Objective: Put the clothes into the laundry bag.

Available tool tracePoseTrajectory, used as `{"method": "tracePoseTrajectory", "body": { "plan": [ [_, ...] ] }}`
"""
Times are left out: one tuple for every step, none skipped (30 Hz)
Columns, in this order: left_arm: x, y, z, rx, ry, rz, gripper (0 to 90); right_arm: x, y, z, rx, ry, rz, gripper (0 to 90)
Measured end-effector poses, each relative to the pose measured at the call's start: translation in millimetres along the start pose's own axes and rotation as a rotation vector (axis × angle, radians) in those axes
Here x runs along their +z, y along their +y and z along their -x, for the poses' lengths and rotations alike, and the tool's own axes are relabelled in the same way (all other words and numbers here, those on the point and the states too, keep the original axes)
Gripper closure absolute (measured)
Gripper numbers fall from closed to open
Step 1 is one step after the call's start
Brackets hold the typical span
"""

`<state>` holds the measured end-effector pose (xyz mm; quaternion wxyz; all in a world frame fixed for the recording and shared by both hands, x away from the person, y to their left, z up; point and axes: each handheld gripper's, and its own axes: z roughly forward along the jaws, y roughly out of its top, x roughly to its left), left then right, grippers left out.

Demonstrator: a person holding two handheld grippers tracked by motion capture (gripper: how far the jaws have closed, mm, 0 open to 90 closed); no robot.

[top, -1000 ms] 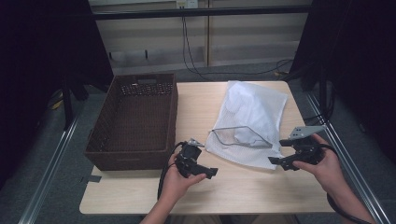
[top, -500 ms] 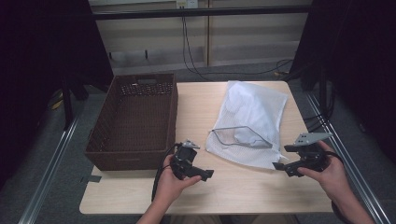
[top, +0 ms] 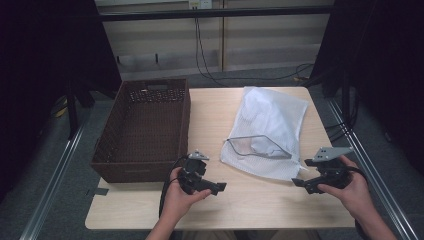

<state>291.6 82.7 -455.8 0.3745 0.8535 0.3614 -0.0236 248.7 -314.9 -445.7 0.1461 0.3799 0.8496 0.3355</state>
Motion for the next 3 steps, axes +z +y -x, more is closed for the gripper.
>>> {"method": "tracePoseTrajectory", "body": {
  "plan": [
    [0.5, -0.6, -1.2, 0.005, -0.003, -0.013, 6.0, -0.5, -0.5, 0.0, 0.010, 0.003, -0.003, 15.3],
    [1.3, -1.1, -1.2, 0.004, -0.002, -0.013, 5.7, -0.8, -1.4, 1.1, 0.012, -0.001, 0.003, 15.0],
    [2.7, -1.8, -1.2, 0.002, -0.001, -0.014, 5.7, -1.1, -2.0, 1.8, 0.011, -0.001, 0.006, 14.7]
  ]
}}
